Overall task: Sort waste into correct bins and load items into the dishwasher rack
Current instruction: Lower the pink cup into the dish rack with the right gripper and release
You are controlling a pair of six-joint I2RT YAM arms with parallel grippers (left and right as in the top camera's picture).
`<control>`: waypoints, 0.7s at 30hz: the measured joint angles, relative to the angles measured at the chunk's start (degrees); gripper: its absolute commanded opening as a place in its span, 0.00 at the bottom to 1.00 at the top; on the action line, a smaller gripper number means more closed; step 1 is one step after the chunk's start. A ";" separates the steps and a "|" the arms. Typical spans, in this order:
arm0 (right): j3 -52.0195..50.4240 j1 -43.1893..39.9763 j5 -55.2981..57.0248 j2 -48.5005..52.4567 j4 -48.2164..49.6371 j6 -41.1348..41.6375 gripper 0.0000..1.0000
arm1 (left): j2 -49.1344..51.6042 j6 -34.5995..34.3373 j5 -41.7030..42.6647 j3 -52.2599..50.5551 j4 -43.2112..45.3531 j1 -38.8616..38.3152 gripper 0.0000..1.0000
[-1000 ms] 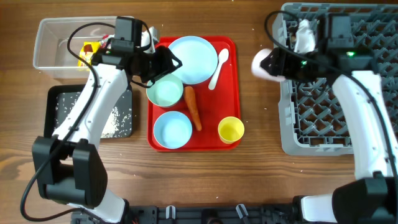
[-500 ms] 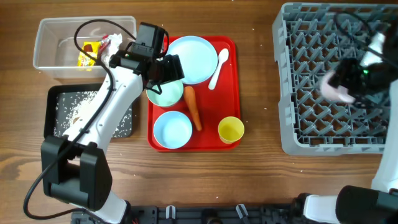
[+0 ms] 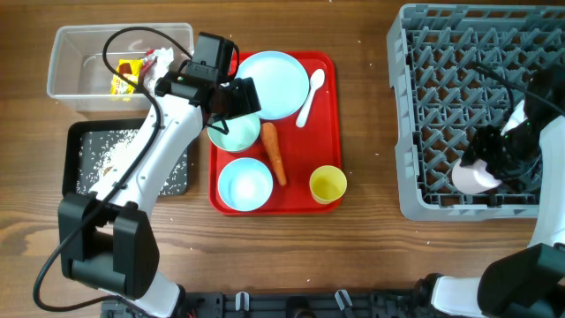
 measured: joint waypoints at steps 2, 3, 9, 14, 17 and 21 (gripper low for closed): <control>-1.18 0.00 0.00 0.00 0.92 0.04 0.53 | -0.02 0.00 -0.02 0.00 0.00 0.00 0.88; -1.51 0.00 0.00 -0.02 1.55 0.07 0.53 | 0.00 0.00 -0.04 0.00 0.00 0.00 0.88; -7.08 0.00 0.02 -0.02 7.82 0.31 0.53 | 0.00 0.00 -0.17 -0.04 -0.04 0.00 0.89; -9.99 0.00 -0.22 -0.02 12.04 1.14 0.54 | 0.00 0.00 -0.37 -0.04 -0.07 0.00 0.89; -10.03 0.00 -0.22 -0.02 12.90 1.62 0.53 | 0.00 0.00 -0.37 -0.04 -0.17 0.00 0.89; -10.14 0.00 -0.22 -0.02 15.04 2.69 0.50 | 0.00 0.00 -0.37 -0.04 -0.24 0.00 0.89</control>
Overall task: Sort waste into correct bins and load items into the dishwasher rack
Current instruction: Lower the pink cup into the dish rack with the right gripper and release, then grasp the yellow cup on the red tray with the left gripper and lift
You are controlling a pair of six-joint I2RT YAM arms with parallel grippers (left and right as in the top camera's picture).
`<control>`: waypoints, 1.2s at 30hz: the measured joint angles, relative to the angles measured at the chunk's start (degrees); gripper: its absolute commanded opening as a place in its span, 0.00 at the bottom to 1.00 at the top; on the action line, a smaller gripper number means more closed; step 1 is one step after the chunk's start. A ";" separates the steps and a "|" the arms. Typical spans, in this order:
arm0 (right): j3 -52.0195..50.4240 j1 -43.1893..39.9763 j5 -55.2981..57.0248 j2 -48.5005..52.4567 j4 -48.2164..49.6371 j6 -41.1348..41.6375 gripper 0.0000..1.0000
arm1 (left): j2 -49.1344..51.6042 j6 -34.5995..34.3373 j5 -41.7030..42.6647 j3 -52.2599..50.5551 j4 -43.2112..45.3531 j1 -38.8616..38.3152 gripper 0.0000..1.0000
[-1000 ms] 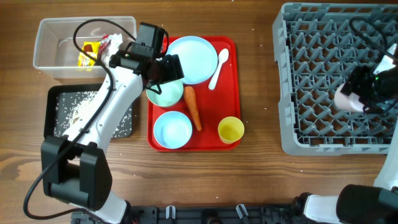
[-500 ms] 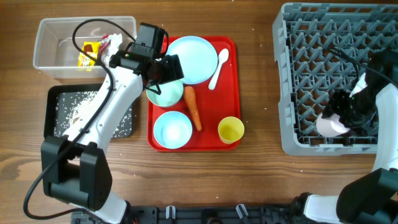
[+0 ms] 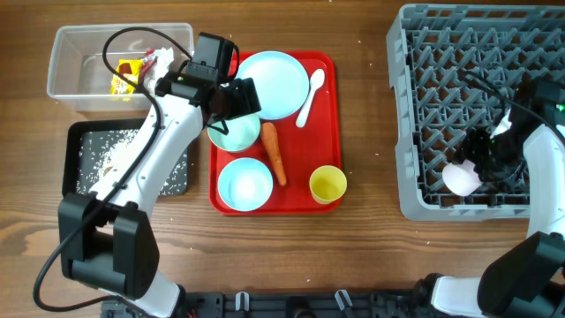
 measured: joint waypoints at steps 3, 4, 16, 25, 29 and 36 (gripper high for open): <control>0.00 0.00 0.00 0.00 0.50 0.42 0.49 | 0.00 0.00 0.00 0.00 0.00 0.00 0.89; 0.00 0.00 0.00 0.00 0.52 0.42 0.49 | 0.00 0.00 0.00 0.00 0.00 0.00 0.89; 1.64 0.00 6.47 -5.09 -0.22 2.16 0.46 | -0.02 0.00 0.00 0.00 -0.68 0.00 0.88; 16.13 5.46 -1.81 -5.25 -2.99 -2.27 0.73 | -0.02 13.86 10.29 2.49 -3.02 -8.59 0.95; 16.76 6.51 -2.19 -5.25 -3.02 -2.86 0.74 | 3.30 18.49 10.84 2.71 -4.46 -21.53 0.86; 16.76 6.51 -2.19 -5.25 -2.43 -3.52 0.74 | 9.77 19.56 7.78 2.78 -8.55 -22.93 0.32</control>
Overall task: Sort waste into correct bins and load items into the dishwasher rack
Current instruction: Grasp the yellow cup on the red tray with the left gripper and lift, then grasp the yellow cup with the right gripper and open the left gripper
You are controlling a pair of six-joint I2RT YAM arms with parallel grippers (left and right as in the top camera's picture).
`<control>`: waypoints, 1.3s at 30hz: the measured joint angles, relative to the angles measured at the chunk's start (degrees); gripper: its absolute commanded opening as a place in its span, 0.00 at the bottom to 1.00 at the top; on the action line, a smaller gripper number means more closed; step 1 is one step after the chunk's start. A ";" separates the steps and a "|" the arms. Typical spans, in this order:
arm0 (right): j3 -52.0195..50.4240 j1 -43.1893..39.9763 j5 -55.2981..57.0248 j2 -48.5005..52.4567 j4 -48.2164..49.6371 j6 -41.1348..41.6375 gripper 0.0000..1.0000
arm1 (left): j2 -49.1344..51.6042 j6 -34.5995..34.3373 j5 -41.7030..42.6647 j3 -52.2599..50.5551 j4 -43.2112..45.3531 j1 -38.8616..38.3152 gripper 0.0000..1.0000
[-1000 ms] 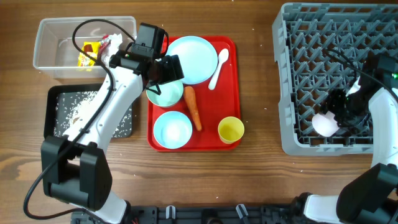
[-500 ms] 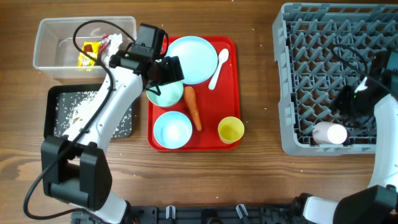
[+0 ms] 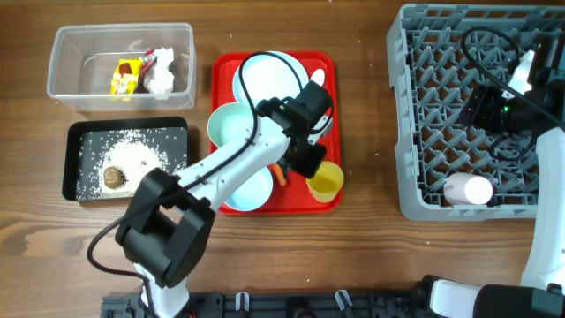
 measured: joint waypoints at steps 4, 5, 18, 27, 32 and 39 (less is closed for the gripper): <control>0.00 0.00 0.00 0.00 0.04 -0.02 0.74 | 1.18 -0.15 -0.48 0.00 0.00 0.00 0.17; 0.00 0.00 0.00 0.00 0.04 0.00 0.73 | 1.86 -0.22 -0.48 0.00 -0.02 0.00 0.05; -8.17 2.67 -49.72 0.13 21.73 -12.72 0.98 | -7.19 -11.08 47.89 8.98 16.06 26.10 0.04; -12.02 21.75 -71.10 4.44 56.54 -1.86 1.00 | -7.21 -12.37 68.37 8.98 21.31 28.09 0.04; -12.02 22.56 -73.72 8.28 64.89 4.00 0.89 | -7.10 -12.37 68.00 8.96 21.29 28.46 0.04; -12.04 25.18 -74.47 8.28 69.77 8.44 0.64 | -7.10 -12.37 68.61 8.96 21.31 28.41 0.04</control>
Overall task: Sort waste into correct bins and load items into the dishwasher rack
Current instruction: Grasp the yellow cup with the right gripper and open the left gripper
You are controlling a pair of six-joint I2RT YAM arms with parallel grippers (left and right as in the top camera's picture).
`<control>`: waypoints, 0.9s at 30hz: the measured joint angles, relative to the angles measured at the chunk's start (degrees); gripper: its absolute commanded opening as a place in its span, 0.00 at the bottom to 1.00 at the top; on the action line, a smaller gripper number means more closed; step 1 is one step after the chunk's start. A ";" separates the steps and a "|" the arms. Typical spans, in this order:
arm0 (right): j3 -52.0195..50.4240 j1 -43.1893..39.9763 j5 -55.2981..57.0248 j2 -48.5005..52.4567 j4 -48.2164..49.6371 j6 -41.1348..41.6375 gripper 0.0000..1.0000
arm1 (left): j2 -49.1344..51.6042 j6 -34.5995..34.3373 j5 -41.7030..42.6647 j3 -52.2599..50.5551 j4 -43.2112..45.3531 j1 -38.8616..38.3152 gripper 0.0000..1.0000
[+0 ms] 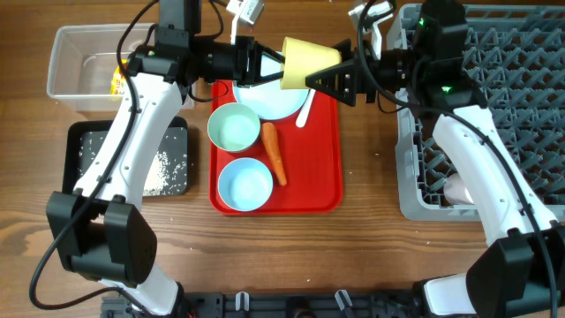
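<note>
The yellow cup (309, 60) is held on its side high above the far end of the red tray (327, 177). My left gripper (275, 64) is shut on its wide rim end. From the right, my right gripper (340, 78) reaches in, open, its fingers straddling the cup's narrow base end. The grey dishwasher rack (521, 88) stands at the right with a white cup (457, 187) lying near its front edge. On the tray are a pale blue plate (265, 99), a white spoon (305, 110), a green bowl (234, 128), a blue bowl (244, 184) and a carrot (275, 155).
A clear bin (79, 62) with wrappers stands at the far left. In front of it is a black bin (72, 159) holding rice. Bare wood lies between the tray and the rack.
The yellow cup has gone from the tray's front right corner to high over its far end, in my left gripper. My right gripper has come from over the rack to the cup.
My right gripper held the white cup low in the rack while my left stayed over the green bowl. Then the white cup lay in the rack, the right gripper was off it, and the left was at the yellow cup. Now both grippers meet at the raised cup.
</note>
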 measured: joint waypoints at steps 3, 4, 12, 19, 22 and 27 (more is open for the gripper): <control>0.00 0.00 -0.22 0.00 0.20 1.31 0.54 | 0.00 0.04 0.17 0.00 0.07 0.00 0.04; 0.00 0.00 -0.28 0.00 0.22 1.33 0.53 | 0.00 0.04 0.17 0.00 0.02 0.00 0.09; 0.00 -0.94 0.11 0.00 0.57 1.33 0.52 | 0.00 -0.17 0.63 0.00 0.00 -0.22 0.27; 0.00 -6.45 -3.52 0.00 0.57 1.31 0.52 | 0.00 -0.17 0.85 0.02 0.00 -0.22 0.29; 0.02 -8.20 -5.38 0.02 -5.20 -1.20 0.53 | 0.00 -0.17 1.27 0.02 0.04 -0.22 0.33; 0.07 -11.23 -2.75 0.31 -15.50 -6.95 0.54 | 0.00 -0.20 -0.13 0.02 -0.11 -0.22 0.41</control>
